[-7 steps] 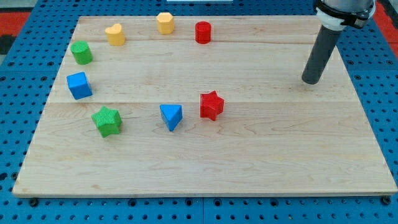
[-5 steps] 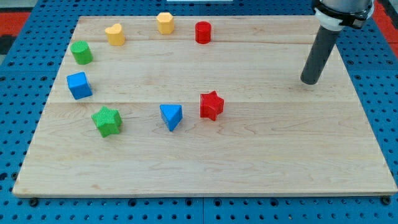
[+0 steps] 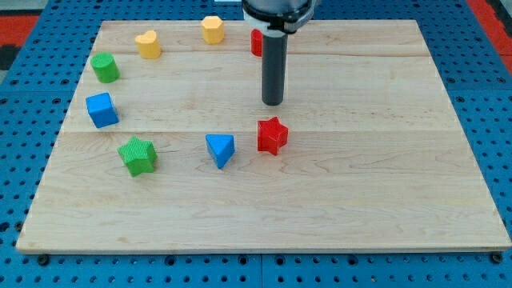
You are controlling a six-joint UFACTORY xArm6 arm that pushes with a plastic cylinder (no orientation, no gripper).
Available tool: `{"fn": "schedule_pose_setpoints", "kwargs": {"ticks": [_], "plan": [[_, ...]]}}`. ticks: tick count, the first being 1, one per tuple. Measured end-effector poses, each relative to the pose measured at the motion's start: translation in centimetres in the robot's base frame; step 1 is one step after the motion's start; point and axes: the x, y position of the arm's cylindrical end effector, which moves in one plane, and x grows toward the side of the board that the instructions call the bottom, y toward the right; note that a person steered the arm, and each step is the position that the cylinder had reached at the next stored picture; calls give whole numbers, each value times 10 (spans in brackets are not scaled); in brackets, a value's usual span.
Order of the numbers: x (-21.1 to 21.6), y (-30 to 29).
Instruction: Move blue cube into blue triangle
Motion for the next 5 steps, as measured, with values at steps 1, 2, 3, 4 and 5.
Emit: {"fn": "schedule_pose_setpoints", "kwargs": {"ticks": [1, 2, 3, 4, 5], "plan": [[-13, -59], [-15, -132], [-38, -166], [-33, -233], [-18, -246]]}}
